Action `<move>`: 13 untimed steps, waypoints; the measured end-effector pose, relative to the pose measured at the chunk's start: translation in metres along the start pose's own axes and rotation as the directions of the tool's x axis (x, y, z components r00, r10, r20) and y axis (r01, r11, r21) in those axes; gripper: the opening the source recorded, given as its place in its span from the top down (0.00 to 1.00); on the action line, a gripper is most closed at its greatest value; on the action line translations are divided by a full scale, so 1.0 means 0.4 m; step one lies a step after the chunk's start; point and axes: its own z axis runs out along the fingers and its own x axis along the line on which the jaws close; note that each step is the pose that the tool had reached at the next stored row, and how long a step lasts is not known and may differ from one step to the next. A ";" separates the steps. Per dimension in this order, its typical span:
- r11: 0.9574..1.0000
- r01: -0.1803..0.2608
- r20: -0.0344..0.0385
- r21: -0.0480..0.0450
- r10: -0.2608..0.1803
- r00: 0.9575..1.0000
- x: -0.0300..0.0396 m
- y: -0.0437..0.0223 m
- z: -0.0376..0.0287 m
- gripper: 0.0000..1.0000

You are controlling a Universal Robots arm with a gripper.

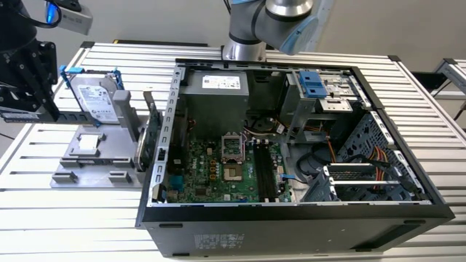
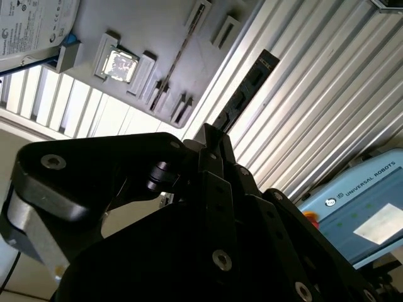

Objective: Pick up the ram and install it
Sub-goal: 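Pick up the ram and move it above insertion slot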

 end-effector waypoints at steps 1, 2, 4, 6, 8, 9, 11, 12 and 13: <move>1.000 0.000 0.000 0.000 0.000 1.000 0.000 0.000 0.000 1.00; 1.000 0.000 0.000 0.000 0.000 1.000 0.000 0.000 0.000 1.00; 1.000 0.000 0.000 0.000 0.000 1.000 0.000 0.000 0.000 1.00; 1.000 0.000 0.000 0.000 0.000 1.000 0.000 0.000 0.000 1.00; 1.000 0.001 0.000 0.000 -0.001 1.000 0.000 0.000 0.000 1.00; 1.000 0.002 0.000 0.000 -0.002 1.000 0.000 -0.001 0.000 1.00; 1.000 0.004 0.000 0.000 -0.004 1.000 0.000 -0.003 0.000 1.00; 1.000 0.004 0.000 0.000 -0.004 1.000 0.000 -0.006 0.000 1.00; 1.000 0.004 0.000 0.000 -0.004 1.000 0.000 -0.010 0.000 1.00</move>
